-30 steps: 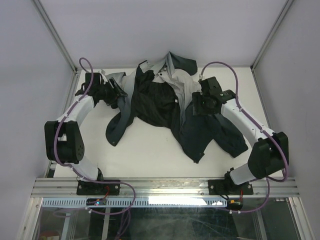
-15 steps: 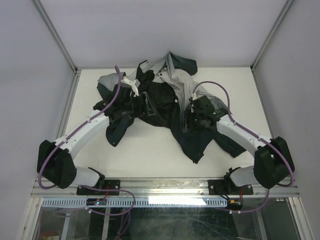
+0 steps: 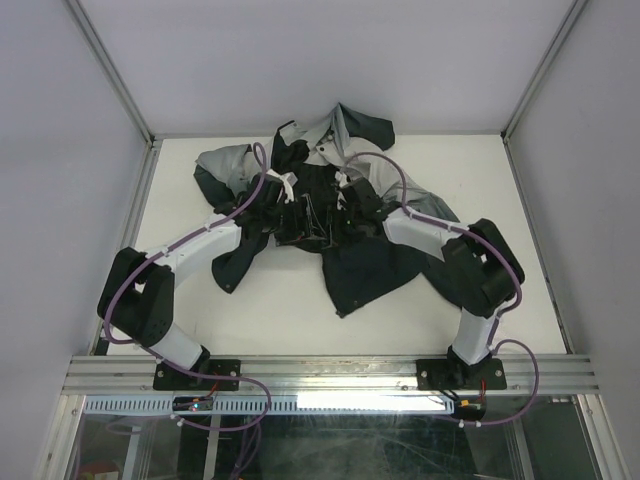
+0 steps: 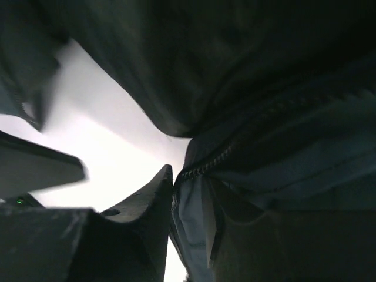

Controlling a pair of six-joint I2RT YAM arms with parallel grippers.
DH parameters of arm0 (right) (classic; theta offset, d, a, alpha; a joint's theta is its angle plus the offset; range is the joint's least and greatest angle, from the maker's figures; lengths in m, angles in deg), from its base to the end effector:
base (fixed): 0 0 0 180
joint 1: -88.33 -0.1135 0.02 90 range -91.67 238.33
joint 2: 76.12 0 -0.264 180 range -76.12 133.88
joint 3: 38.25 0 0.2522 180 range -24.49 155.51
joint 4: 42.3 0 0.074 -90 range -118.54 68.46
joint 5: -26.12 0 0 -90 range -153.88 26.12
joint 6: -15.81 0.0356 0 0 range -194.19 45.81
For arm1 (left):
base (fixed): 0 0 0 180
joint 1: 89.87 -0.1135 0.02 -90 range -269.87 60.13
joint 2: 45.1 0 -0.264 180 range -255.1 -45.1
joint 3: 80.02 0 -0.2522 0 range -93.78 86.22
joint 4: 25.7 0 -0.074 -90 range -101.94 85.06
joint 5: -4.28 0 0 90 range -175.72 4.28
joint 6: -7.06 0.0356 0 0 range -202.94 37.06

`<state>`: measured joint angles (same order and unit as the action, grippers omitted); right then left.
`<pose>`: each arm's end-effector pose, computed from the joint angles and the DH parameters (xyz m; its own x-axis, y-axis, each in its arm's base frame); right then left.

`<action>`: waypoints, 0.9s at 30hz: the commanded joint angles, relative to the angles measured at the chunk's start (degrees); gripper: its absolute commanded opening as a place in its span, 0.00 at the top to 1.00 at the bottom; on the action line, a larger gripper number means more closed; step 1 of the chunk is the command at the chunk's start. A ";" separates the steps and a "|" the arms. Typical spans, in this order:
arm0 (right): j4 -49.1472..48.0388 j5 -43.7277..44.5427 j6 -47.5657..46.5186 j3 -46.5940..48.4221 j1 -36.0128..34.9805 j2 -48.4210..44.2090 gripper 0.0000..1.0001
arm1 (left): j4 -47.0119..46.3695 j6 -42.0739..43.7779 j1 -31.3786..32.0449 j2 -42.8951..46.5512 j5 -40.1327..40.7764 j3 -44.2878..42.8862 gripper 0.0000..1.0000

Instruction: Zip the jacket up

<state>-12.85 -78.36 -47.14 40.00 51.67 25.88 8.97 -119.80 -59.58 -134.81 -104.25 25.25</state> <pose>0.2921 0.2285 0.1833 -0.8896 -0.1132 -0.4424 -0.3298 0.8295 0.4507 0.2810 -0.1773 0.2302 -0.9200 -0.1213 -0.3727 0.1300 0.8026 -0.5822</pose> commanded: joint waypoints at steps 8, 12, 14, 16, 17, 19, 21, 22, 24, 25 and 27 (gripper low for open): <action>3.52 4.46 -4.42 12.56 0.53 -2.82 0.44 | -5.52 -2.14 -0.22 -0.80 -0.46 3.42 0.32; 5.76 8.37 -4.43 5.14 0.56 -9.77 0.43 | -5.87 -2.08 -0.07 -2.18 -2.87 4.54 0.32; 6.18 10.71 -4.40 2.07 0.55 -12.79 0.42 | -5.85 -1.79 0.25 -2.61 -3.54 5.22 0.32; 6.95 12.79 -4.33 -0.15 0.58 -15.62 0.41 | -5.88 -0.96 0.74 -2.53 -4.01 5.86 0.32; 7.33 14.01 -4.28 -1.11 0.57 -16.60 0.41 | -5.85 -0.37 1.01 -2.47 -4.33 5.96 0.32; 7.69 15.52 -4.12 -2.64 0.63 -17.95 0.39 | -5.85 0.71 1.89 -2.48 -5.26 6.06 0.32; 7.97 16.48 -3.83 -3.75 0.62 -18.89 0.37 | -5.81 1.31 2.98 -2.98 -5.59 6.12 0.32; 7.92 16.71 -3.59 -4.35 0.57 -19.20 0.37 | -5.87 1.57 3.42 -3.81 -5.75 6.02 0.32; 7.68 16.52 -3.29 -5.43 0.51 -19.63 0.36 | -5.85 1.85 3.91 -5.94 -6.70 5.58 0.34; 7.43 15.94 -3.16 -5.92 0.54 -19.83 0.36 | -5.87 1.93 4.05 -7.07 -7.00 5.45 0.36; 6.44 14.12 -3.14 -7.20 0.41 -20.49 0.36 | -6.27 2.33 4.12 -9.11 -7.74 5.11 0.42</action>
<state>-4.59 -64.13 -51.01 34.36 52.12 8.02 4.44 -119.47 -56.04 -140.56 -108.92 31.70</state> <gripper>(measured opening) 0.639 0.622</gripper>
